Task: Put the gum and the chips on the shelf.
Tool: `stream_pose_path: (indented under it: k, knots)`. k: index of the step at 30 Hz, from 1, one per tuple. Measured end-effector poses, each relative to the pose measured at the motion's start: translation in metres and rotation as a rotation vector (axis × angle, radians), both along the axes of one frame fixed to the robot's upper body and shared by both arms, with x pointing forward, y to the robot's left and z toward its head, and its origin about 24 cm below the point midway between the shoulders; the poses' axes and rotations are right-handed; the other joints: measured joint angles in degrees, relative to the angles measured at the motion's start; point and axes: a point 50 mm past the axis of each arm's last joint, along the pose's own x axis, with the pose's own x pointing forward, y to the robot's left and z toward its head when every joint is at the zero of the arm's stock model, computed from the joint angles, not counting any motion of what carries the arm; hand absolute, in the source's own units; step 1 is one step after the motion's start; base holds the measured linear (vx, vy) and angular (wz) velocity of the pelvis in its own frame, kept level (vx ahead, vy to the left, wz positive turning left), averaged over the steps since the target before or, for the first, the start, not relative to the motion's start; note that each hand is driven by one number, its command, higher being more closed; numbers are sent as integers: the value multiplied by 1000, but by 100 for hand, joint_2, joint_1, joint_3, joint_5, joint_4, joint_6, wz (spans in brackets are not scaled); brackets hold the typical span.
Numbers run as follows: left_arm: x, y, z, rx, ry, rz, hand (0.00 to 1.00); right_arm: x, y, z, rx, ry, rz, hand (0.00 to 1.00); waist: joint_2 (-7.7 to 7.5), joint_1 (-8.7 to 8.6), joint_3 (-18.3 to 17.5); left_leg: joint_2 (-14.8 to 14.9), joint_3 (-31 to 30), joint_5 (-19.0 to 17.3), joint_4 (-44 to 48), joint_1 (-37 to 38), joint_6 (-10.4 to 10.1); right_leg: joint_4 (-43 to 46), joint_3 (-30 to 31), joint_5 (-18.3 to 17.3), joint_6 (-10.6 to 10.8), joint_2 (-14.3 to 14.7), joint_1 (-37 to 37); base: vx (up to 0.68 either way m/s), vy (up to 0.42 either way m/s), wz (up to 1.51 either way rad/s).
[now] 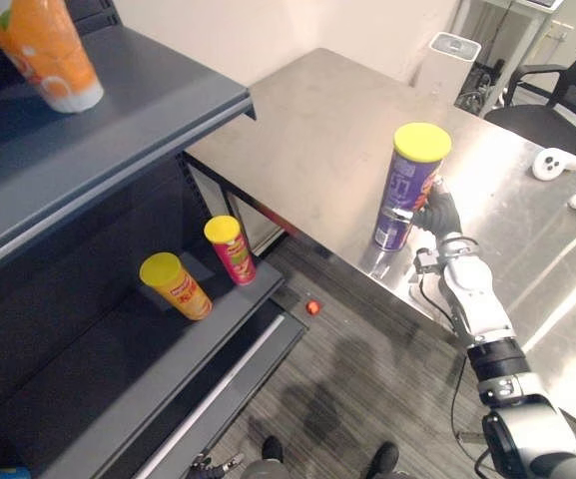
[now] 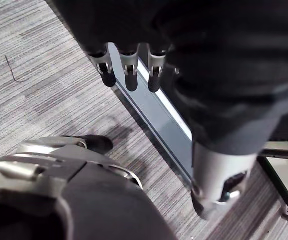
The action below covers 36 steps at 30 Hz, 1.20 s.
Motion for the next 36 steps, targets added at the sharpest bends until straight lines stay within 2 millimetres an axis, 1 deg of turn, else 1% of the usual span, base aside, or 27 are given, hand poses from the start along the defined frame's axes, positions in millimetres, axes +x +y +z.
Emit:
stream_pose_path:
  k: [6, 9, 13, 17, 19, 22, 23, 25, 26, 28, 30, 32, 33, 36]
  knots:
    - [1, 1, 1, 6, -6, 4, 0, 5, 0, 7, 8, -9, -16, 100, -48, 6, 113, -7, -98, 42, -15, -2, 3, -1, -88, 0, 0, -9, 58, -10, -9, 8]
    - [1, 2, 1, 6, -7, 10, 0, 5, 0, 7, 11, -10, -21, 100, -49, 5, 114, -15, -114, 111, -129, 29, 2, -2, -111, 0, 0, -7, 57, -5, -5, 4]
    - [1, 2, 1, 7, -5, 10, 0, 5, 2, 6, 17, -8, -19, 100, -49, 0, 113, -20, -98, 118, -156, 56, 3, -2, -94, 0, 0, -8, 59, -2, -2, -1]
    - [1, 2, 1, 7, -3, 10, 0, 4, 6, 7, 30, -12, -6, 100, -49, -7, 113, -7, -57, 120, -148, 72, 6, -2, 5, 2, 0, -9, 57, 2, -3, -2]
    - [1, 2, 1, 7, -4, 11, 0, 0, 8, 13, 34, -46, 4, 100, -49, -6, 113, 7, -45, 120, -119, 66, 5, -1, 31, 2, 0, -3, 57, 0, 0, 0]
    - [1, 2, 1, 6, -4, 17, 0, -15, 11, 33, 43, -156, 37, 100, -50, -12, 112, 36, 12, 118, -77, 73, 3, -1, 83, 3, -1, 17, 55, -6, -19, -7]
    - [1, 2, 1, 6, -4, 17, 0, -23, 11, 41, 49, -206, 46, 100, -51, -16, 112, 42, 29, 118, -75, 86, 2, -1, 123, 3, -1, 24, 53, -14, -18, -10]
    - [1, 2, 1, 7, -2, 15, 0, -37, 7, 49, 58, -270, 51, 100, -53, -18, 110, 46, 64, 116, -75, 129, 1, -1, 184, 2, -1, 27, 61, -25, -14, -11]
    - [1, 2, 1, 9, -2, 12, 0, -41, 5, 50, 60, -282, 48, 100, -54, -19, 109, 46, 73, 114, -76, 141, 0, -1, 196, 2, -1, 27, 64, -40, -16, -12]
    - [0, 2, 1, 10, 1, 11, 0, -57, -1, 47, 66, -314, 38, 100, -59, -43, 104, 62, 122, 109, -75, 164, -5, -1, 265, 2, -1, 28, 53, -60, -22, -13]
    - [0, 2, 1, 10, 2, 12, 0, -63, -4, 44, 64, -313, 36, 100, -59, -59, 103, 71, 163, 108, -74, 178, -7, -1, 303, 2, -1, 32, 45, -54, -19, -13]
    - [-3, 3, 0, 10, 10, 14, 0, -70, -7, 36, 58, -296, 42, 100, -66, -131, 81, 85, 193, 107, -75, 205, -9, -1, 349, 2, -1, 47, 46, -48, -18, -10]
    - [-7, 3, -1, 10, 18, 23, 0, -75, -8, 32, 63, -288, 44, 100, -69, -174, 44, 88, 196, 106, -75, 206, -15, -1, 356, 1, -1, 57, 42, -19, -10, -6]
    - [-13, 3, -2, 8, 35, 35, 0, -89, -15, 19, 60, -250, 36, 100, -67, -209, -141, 90, 265, 96, -77, 195, -31, 0, 431, 1, -2, 81, -25, 3, -4, -11]
